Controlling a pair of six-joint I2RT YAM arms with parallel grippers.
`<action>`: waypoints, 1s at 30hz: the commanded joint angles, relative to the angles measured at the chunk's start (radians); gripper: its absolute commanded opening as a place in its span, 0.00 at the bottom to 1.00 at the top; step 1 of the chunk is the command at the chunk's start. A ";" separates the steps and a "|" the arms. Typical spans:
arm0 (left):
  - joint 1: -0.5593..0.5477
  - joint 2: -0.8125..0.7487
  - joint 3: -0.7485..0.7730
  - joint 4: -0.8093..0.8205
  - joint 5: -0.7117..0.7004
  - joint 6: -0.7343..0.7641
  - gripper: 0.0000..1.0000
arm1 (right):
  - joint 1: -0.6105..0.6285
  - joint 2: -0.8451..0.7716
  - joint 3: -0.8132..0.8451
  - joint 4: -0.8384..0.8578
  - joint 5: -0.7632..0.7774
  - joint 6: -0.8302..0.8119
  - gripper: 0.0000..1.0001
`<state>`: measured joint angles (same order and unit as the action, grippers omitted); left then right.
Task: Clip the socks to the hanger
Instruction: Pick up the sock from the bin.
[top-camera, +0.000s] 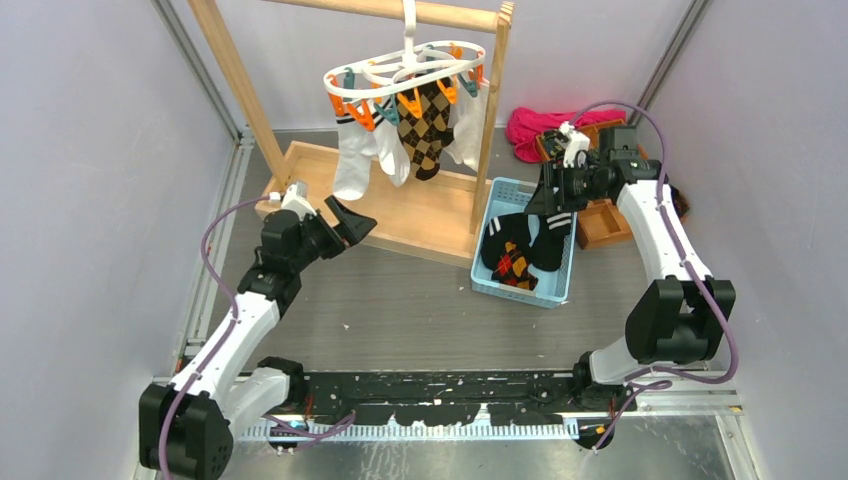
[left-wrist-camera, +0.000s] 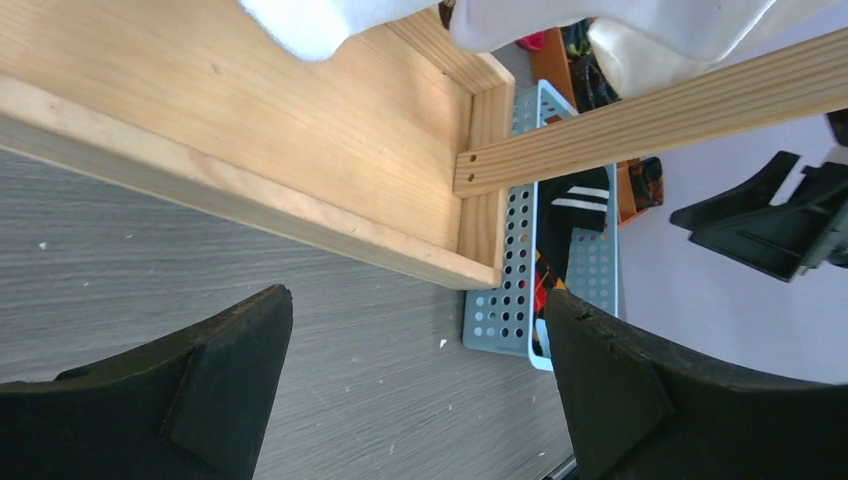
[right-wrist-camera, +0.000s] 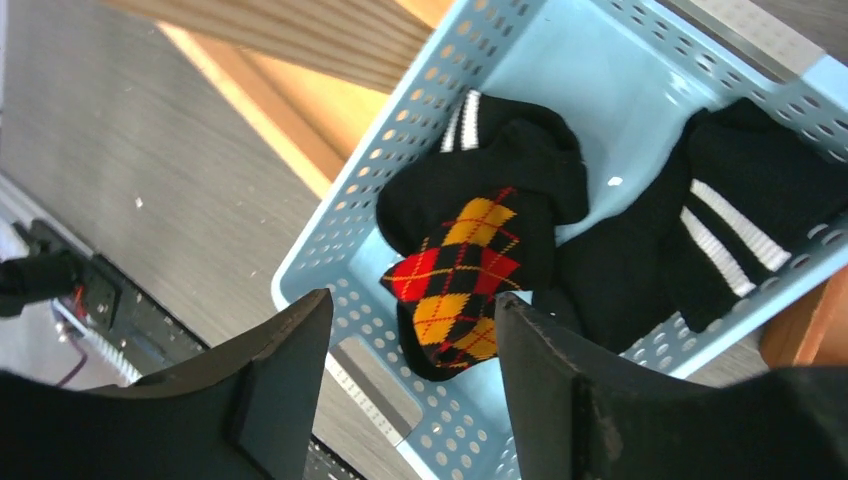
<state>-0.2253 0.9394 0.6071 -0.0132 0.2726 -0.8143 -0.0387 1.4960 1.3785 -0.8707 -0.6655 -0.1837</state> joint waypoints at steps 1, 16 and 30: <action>-0.003 0.038 0.008 0.142 0.039 -0.039 0.96 | 0.038 0.024 -0.046 0.123 0.168 0.179 0.62; -0.003 0.058 0.002 0.199 0.083 -0.109 0.94 | 0.098 0.295 -0.021 0.269 0.329 0.313 0.53; -0.003 -0.006 -0.010 0.189 0.086 -0.099 0.93 | 0.121 0.345 -0.032 0.413 0.306 0.324 0.29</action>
<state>-0.2253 0.9676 0.5961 0.1234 0.3378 -0.9173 0.0784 1.8725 1.3205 -0.5110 -0.3561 0.1581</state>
